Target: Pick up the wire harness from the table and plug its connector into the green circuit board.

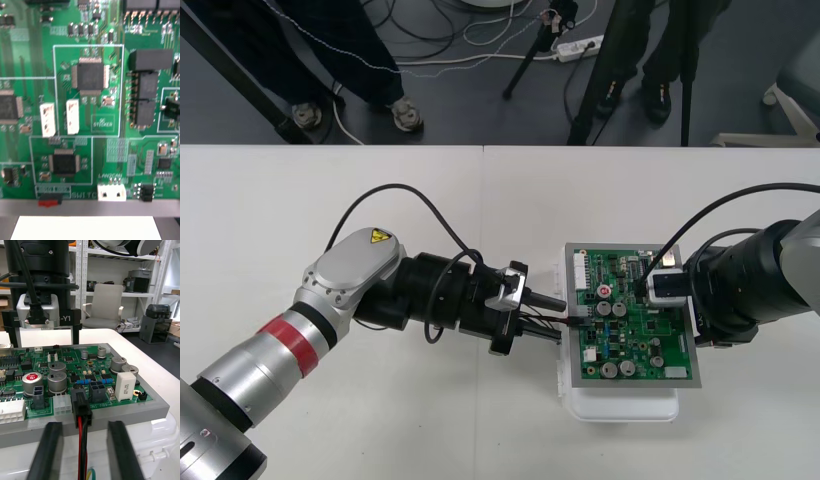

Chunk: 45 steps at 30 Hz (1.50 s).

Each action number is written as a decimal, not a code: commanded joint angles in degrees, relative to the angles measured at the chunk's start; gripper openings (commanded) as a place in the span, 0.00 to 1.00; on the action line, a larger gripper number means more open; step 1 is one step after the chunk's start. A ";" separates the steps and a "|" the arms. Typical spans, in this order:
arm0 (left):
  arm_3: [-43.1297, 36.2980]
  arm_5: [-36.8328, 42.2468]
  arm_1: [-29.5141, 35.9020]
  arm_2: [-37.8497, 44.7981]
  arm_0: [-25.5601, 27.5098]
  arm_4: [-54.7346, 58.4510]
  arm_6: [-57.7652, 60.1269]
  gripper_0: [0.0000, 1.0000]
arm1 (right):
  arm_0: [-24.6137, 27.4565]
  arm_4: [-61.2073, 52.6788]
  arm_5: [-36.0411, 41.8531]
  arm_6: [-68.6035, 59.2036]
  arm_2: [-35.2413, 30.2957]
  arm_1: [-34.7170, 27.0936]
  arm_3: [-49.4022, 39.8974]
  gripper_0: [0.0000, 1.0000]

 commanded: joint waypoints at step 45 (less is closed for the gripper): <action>-28.56 -3.73 38.59 14.25 17.80 3.73 14.34 1.00 | 25.50 -59.56 12.32 19.76 -42.33 -12.58 -1.42 1.00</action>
